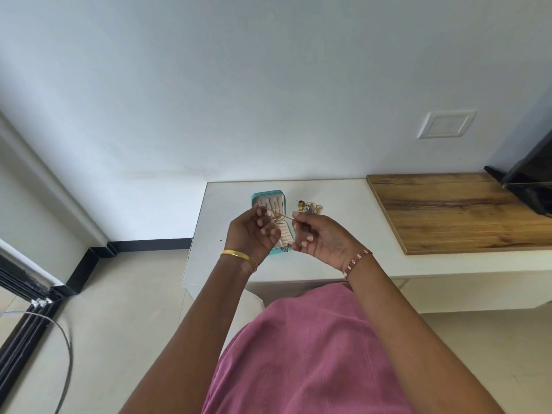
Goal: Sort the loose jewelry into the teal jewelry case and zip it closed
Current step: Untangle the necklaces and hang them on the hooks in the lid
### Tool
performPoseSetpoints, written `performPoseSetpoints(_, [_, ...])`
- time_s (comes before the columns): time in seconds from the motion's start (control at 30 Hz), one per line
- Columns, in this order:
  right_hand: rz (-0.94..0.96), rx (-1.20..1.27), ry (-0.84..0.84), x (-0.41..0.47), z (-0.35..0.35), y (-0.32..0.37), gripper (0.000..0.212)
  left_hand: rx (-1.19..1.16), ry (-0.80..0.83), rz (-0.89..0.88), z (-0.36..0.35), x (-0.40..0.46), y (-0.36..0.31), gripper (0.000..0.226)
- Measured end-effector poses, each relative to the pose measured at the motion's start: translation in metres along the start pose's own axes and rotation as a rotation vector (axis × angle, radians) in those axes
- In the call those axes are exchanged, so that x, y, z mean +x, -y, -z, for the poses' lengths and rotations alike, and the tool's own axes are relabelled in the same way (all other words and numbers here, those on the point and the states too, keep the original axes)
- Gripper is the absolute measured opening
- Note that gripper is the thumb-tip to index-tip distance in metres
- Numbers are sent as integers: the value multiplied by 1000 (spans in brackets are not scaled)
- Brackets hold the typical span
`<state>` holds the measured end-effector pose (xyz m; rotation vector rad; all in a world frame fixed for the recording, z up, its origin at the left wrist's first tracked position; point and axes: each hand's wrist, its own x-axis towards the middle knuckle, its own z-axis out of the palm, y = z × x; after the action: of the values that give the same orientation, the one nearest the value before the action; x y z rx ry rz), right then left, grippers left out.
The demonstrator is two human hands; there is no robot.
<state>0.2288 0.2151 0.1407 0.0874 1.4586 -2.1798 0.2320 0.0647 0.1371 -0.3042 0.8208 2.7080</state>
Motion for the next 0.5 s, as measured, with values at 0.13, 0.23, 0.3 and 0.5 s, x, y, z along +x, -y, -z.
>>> performPoseSetpoints(0.13, [24,-54,27,1,6,-4,22,141,4,37,0,-2,3,24])
performPoseSetpoints(0.23, [59,-34,6,3,10,-5,29,299,-9,22,1,-1,4,23])
performPoseSetpoints(0.3, [89,26,-10,4,15,-2,33,442,-17,-1,4,0,2,24])
performPoseSetpoints(0.5, [55,-8,-13,6,20,5,36,656,-12,-31,10,3,2,24])
